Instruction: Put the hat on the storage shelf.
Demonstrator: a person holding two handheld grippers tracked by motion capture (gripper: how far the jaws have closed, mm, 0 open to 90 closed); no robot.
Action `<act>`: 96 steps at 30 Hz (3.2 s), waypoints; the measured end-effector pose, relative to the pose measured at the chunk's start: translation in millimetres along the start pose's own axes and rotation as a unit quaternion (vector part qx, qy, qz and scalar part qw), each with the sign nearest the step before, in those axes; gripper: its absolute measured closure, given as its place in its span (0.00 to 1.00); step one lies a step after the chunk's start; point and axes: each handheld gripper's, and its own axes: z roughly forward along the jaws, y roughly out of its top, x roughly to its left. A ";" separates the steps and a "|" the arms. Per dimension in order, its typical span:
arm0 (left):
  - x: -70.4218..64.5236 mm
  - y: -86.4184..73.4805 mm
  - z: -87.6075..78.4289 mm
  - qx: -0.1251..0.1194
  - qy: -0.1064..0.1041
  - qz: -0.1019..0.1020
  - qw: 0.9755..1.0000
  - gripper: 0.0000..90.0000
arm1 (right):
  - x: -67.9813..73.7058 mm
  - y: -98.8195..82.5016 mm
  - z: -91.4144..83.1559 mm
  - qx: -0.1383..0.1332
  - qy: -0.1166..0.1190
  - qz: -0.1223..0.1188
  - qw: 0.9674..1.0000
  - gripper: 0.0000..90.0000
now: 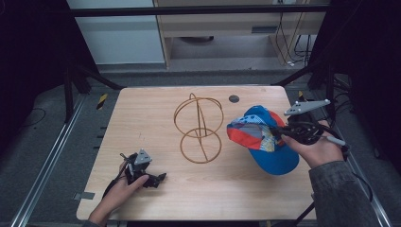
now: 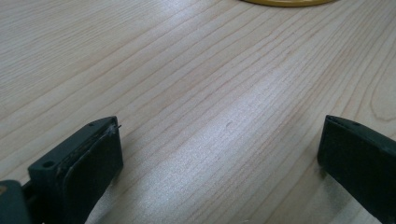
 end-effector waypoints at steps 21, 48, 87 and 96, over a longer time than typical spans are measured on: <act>-0.1 0.0 0.1 -0.001 0.001 0.000 1.000 0.00 | 19.0 32.5 -39.6 -0.065 0.001 -0.025 0.998 1.00; 0.0 0.2 -0.1 0.000 0.000 0.000 1.000 0.00 | 21.6 93.7 -27.9 -0.105 0.003 -0.039 0.994 1.00; 0.1 0.2 0.0 0.000 -0.001 0.001 1.000 0.00 | 73.3 194.0 72.1 -0.013 0.043 -0.131 0.990 0.99; 0.1 0.2 0.0 0.000 0.000 0.000 1.000 0.00 | 80.2 204.1 85.8 -0.006 0.048 -0.134 0.990 0.99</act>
